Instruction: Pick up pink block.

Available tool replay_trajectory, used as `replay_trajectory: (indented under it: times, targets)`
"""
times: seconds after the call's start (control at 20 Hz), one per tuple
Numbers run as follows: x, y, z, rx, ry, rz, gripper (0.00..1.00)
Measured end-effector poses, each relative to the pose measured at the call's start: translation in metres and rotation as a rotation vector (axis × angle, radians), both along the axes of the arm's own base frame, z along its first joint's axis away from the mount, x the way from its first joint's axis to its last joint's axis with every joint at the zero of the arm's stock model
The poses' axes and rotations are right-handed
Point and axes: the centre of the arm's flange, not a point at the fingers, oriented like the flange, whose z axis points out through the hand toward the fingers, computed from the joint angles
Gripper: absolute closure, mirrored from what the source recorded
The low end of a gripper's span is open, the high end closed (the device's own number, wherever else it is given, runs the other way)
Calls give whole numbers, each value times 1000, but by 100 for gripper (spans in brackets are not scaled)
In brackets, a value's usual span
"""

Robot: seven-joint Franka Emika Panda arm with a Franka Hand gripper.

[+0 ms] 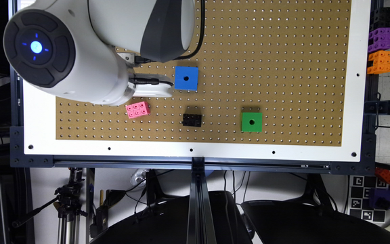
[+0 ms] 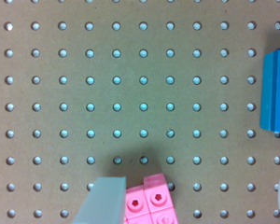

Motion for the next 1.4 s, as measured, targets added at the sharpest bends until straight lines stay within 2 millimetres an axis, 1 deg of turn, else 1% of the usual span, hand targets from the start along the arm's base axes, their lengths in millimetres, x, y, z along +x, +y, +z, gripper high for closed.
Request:
replay_trajectory:
  times: [0.15,0.4,0.55,0.65,0.9,1.2,1.25,1.3,1.4]
  targets:
    - [0,-1,0,0,1,-1,0]
    - [1,-18,5,-7,-12,-22,0]
    - [7,-21,6,-9,-19,-25,0]
    - [15,-23,6,-11,-28,-24,0]
    - [31,-28,-3,-12,-34,-25,0]
    - [33,-28,-4,-12,-33,-25,0]
    - [33,-28,-8,-11,-28,-25,0]
    - [33,-28,-15,-9,-20,-25,0]
    - [34,-29,-38,-8,-18,-25,0]
